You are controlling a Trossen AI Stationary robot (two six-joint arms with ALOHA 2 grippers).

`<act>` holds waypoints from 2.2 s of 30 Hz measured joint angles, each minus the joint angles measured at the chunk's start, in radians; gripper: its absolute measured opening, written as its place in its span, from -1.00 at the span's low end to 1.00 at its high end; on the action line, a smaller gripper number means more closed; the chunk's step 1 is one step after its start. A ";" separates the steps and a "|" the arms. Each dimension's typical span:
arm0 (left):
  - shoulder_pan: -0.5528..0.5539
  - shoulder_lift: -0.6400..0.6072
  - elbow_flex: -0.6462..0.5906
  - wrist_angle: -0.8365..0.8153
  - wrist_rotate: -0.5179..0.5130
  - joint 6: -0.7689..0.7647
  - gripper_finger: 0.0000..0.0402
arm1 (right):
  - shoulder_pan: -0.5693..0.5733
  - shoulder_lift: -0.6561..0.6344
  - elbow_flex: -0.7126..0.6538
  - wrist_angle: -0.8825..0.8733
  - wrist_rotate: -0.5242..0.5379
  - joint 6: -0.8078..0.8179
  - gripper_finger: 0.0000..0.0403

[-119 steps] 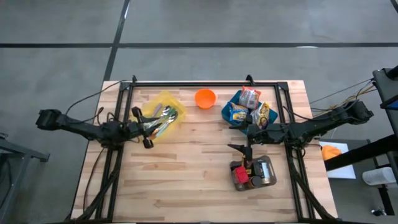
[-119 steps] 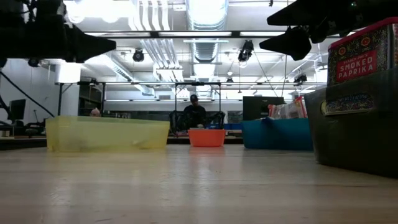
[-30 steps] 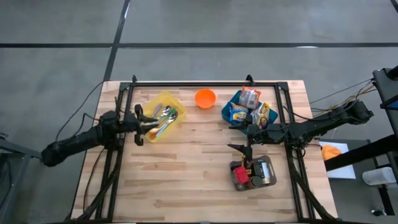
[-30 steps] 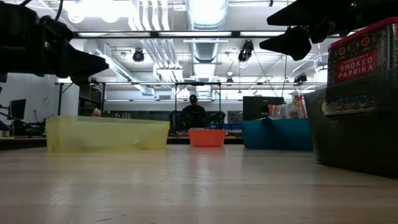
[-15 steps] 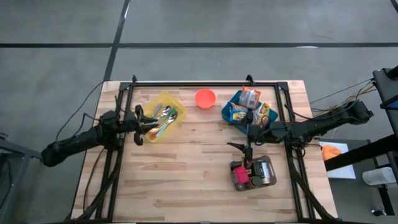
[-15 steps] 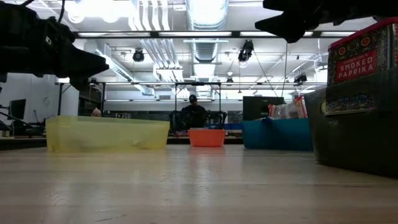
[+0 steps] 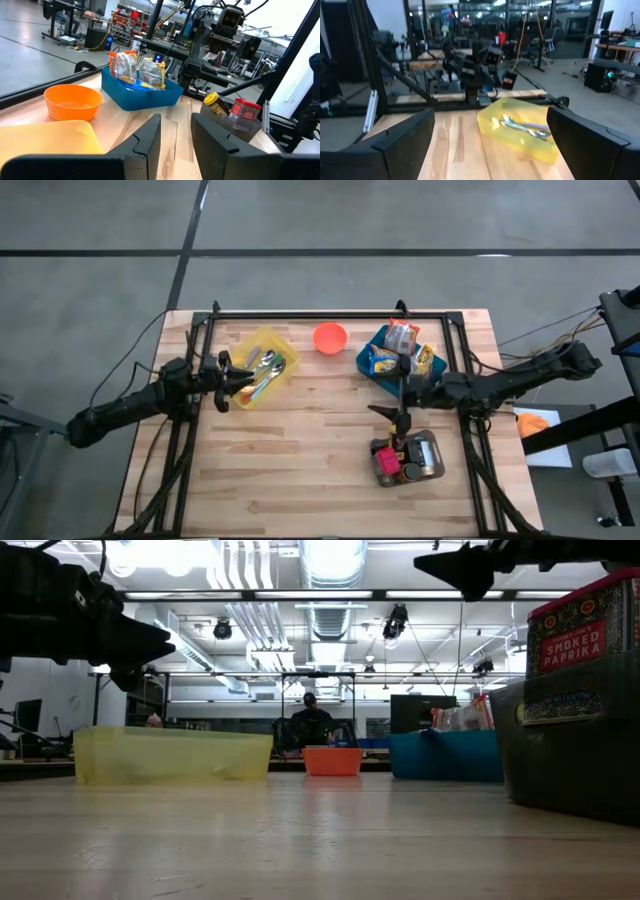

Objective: Pick & Place Food Item
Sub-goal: Return to Home Position

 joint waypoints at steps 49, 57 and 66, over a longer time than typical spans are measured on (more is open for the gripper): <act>0.000 0.014 0.000 -0.003 0.000 0.002 -0.45 | -0.041 -0.991 -0.443 -0.505 0.077 0.220 0.89; 0.000 0.013 0.000 0.000 0.000 0.002 -0.45 | -0.041 -0.983 -0.443 -0.505 0.077 0.219 0.89; 0.000 0.013 0.000 0.000 0.000 0.002 -0.45 | -0.041 -0.979 -0.443 -0.504 0.077 0.219 0.89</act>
